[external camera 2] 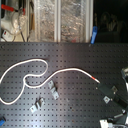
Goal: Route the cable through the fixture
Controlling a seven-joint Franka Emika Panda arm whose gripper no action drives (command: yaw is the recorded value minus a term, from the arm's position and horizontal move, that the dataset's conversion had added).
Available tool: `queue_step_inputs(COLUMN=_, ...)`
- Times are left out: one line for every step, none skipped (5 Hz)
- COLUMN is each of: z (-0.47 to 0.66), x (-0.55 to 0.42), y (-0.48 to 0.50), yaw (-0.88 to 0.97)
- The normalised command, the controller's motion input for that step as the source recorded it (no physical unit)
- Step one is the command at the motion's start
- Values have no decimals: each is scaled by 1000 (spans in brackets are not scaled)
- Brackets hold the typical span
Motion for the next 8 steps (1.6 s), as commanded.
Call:
queue_step_inputs(z=-1, x=-37, y=24, yaw=0)
queue_step_inputs(z=142, x=-33, y=-47, yaw=0)
queue_step_inputs(z=407, x=-55, y=-92, yaw=0)
queue_step_inputs(z=331, x=33, y=-74, yaw=0)
queue_step_inputs(z=29, x=0, y=0, yaw=0)
queue_step_inputs(z=103, x=140, y=253, yaw=406)
queue_step_inputs(z=139, x=55, y=88, yaw=749)
queue_step_inputs(z=0, x=6, y=8, yaw=0)
